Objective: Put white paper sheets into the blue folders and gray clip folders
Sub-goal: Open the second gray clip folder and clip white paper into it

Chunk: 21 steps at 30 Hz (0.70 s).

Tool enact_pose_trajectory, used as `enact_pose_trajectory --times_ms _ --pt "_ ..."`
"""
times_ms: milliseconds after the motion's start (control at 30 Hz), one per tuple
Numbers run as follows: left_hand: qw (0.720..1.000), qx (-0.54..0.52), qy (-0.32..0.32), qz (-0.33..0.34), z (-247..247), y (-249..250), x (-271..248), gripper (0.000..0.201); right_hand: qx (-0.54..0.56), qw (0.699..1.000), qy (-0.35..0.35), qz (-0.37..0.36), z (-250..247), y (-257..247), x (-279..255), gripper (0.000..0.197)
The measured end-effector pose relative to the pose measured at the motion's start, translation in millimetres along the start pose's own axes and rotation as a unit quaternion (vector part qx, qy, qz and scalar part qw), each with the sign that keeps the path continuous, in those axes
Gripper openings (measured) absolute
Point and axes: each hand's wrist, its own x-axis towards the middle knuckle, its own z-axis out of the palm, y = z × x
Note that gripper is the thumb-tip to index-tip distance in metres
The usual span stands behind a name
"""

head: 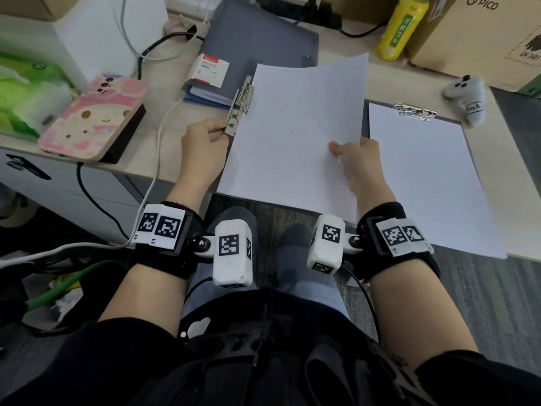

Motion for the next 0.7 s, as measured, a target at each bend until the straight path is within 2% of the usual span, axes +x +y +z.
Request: enact_pose_trajectory --times_ms 200,533,700 --pt "1.0 -0.021 0.004 -0.002 0.7 -3.9 2.5 0.027 -0.024 0.999 0.01 -0.023 5.8 -1.4 2.4 0.012" --pt "1.0 -0.015 -0.001 0.0 -0.1 -8.6 3.9 0.032 -0.095 0.993 0.028 -0.065 10.2 -2.8 -2.5 0.004" --pt "1.0 0.006 0.008 0.013 1.4 -9.6 3.4 0.036 -0.177 0.979 0.05 -0.092 14.5 -2.2 -3.6 0.019"
